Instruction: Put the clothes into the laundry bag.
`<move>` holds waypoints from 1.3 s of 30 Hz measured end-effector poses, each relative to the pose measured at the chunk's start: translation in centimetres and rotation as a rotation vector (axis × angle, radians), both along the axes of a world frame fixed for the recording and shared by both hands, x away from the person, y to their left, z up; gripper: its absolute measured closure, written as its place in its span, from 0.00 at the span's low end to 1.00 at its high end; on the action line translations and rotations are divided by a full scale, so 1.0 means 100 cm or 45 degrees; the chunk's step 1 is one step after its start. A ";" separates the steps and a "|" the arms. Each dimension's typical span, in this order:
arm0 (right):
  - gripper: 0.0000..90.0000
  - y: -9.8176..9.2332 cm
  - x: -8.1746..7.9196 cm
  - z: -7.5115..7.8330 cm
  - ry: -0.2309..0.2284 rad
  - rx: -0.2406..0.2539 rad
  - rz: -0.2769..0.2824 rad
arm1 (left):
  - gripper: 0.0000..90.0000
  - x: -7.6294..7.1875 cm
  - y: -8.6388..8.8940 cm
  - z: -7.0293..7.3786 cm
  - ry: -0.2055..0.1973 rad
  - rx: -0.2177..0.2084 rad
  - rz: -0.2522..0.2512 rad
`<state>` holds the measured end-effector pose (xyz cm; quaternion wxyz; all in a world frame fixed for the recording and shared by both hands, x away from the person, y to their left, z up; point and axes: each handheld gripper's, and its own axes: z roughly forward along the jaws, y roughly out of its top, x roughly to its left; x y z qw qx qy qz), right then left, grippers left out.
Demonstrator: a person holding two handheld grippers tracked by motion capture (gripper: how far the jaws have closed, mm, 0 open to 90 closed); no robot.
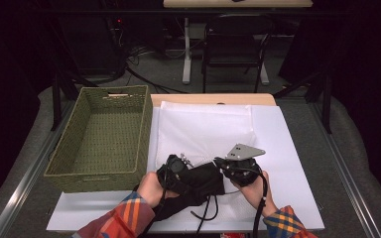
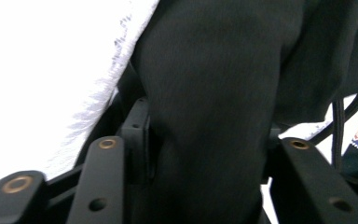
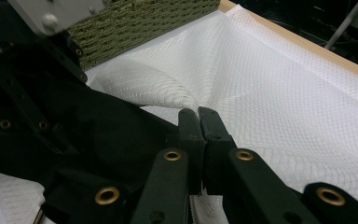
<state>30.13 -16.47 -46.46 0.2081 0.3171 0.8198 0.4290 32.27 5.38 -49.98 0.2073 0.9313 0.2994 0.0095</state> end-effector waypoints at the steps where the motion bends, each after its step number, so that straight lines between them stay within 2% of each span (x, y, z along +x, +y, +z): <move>1: 0.99 0.000 0.000 0.000 -0.001 -0.001 0.002 | 0.57 -0.001 -0.001 -0.002 -0.003 0.000 0.006; 3: 0.99 0.000 0.000 0.000 -0.002 -0.002 0.000 | 0.52 -0.002 -0.001 -0.006 0.003 0.007 -0.014; 4: 0.99 -0.001 0.000 0.000 -0.002 0.000 -0.001 | 0.50 -0.002 -0.001 -0.007 -0.012 0.004 -0.018; 5: 0.99 -0.001 0.000 0.000 -0.001 -0.002 0.000 | 0.48 -0.003 -0.001 -0.007 0.000 0.003 -0.018; 7: 0.99 -0.001 0.000 -0.001 0.000 0.002 -0.001 | 0.42 -0.004 0.000 -0.005 -0.008 0.007 -0.039; 11: 0.99 -0.002 0.000 0.000 0.003 0.001 -0.003 | 0.31 -0.008 0.008 0.000 -0.007 -0.030 -0.077; 18: 0.99 -0.003 0.000 -0.001 0.001 -0.004 0.000 | 0.20 -0.019 0.019 0.005 -0.028 -0.041 -0.093; 27: 0.99 -0.003 0.000 -0.001 0.006 -0.002 -0.004 | 0.11 -0.031 0.035 0.008 -0.041 -0.037 -0.105; 33: 0.99 -0.003 0.000 -0.001 0.007 -0.003 -0.004 | 0.12 -0.036 0.044 0.002 -0.045 -0.029 -0.123; 36: 0.99 -0.003 0.000 -0.001 0.007 -0.005 -0.005 | 0.25 -0.038 0.045 -0.001 -0.063 -0.026 -0.158; 39: 0.99 -0.002 -0.001 0.000 0.006 -0.004 -0.002 | 0.30 -0.038 0.045 -0.005 -0.067 -0.048 -0.173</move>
